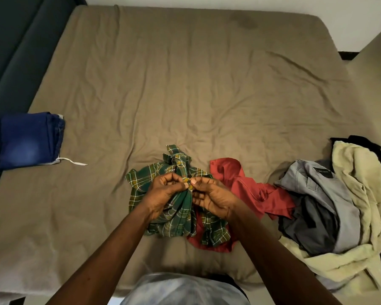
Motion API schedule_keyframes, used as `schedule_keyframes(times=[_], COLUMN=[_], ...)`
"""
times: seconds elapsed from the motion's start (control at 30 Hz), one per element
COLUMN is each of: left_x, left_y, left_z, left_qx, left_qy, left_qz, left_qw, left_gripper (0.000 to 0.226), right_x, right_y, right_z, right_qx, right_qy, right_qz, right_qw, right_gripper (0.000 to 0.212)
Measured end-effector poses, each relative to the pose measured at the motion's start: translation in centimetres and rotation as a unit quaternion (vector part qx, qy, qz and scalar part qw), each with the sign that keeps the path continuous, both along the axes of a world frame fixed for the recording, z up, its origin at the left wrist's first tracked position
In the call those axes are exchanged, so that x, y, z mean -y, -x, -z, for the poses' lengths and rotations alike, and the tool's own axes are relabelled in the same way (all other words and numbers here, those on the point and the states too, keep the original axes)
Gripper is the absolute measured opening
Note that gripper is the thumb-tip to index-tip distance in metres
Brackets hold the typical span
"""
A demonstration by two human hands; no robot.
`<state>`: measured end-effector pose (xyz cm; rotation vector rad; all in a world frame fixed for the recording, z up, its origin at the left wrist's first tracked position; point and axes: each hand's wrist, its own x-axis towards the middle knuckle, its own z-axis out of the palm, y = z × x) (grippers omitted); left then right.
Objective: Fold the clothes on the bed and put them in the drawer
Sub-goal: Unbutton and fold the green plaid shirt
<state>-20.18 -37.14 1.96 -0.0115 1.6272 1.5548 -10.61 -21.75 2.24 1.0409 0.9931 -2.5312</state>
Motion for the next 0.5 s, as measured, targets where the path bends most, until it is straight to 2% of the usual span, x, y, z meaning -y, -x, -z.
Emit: schedule_keyframes(times=[0.07, 0.17, 0.23, 0.3, 0.33, 0.37, 0.43, 0.5], left_x=[-0.1, -0.7, -0.7, -0.1, 0.5, 1.3, 2.7, 3.6], left_y=[-0.2, -0.7, -0.8, -0.6, -0.1, 0.4, 1.8, 3.1], left_z=[0.2, 0.1, -0.6, -1.1, -1.1, -1.2, -1.4, -2.3], left_qx=[-0.008, -0.005, 0.005, 0.000, -0.029, -0.069, -0.163, -0.272], left_qy=[0.022, 0.019, 0.008, 0.003, 0.022, 0.051, 0.122, 0.175], left_qz=[-0.023, -0.049, -0.061, -0.028, 0.024, 0.096, 0.238, 0.269], left_qw=[0.999, 0.999, 0.998, 1.000, 0.999, 0.992, 0.950, 0.907], left_gripper=[0.010, 0.013, 0.008, 0.006, 0.009, 0.015, 0.016, 0.017], right_x=[0.3, 1.5, 1.9, 1.5, 1.1, 0.7, -0.2, -1.1], right_y=[0.1, 0.2, 0.2, 0.1, 0.0, -0.1, 0.0, 0.2], right_z=[0.1, -0.1, -0.3, -0.7, -0.8, -0.8, -1.1, -2.5], right_qx=[-0.014, -0.029, -0.034, -0.035, -0.037, -0.036, -0.044, -0.065], right_qy=[-0.060, -0.187, -0.211, -0.223, -0.260, -0.325, -0.451, -0.547], right_qz=[-0.020, -0.074, -0.057, -0.047, -0.062, -0.093, -0.161, -0.221], right_qw=[0.998, 0.979, 0.975, 0.973, 0.963, 0.940, 0.877, 0.805], right_gripper=[0.009, 0.022, 0.026, 0.023, 0.019, 0.014, 0.007, 0.005])
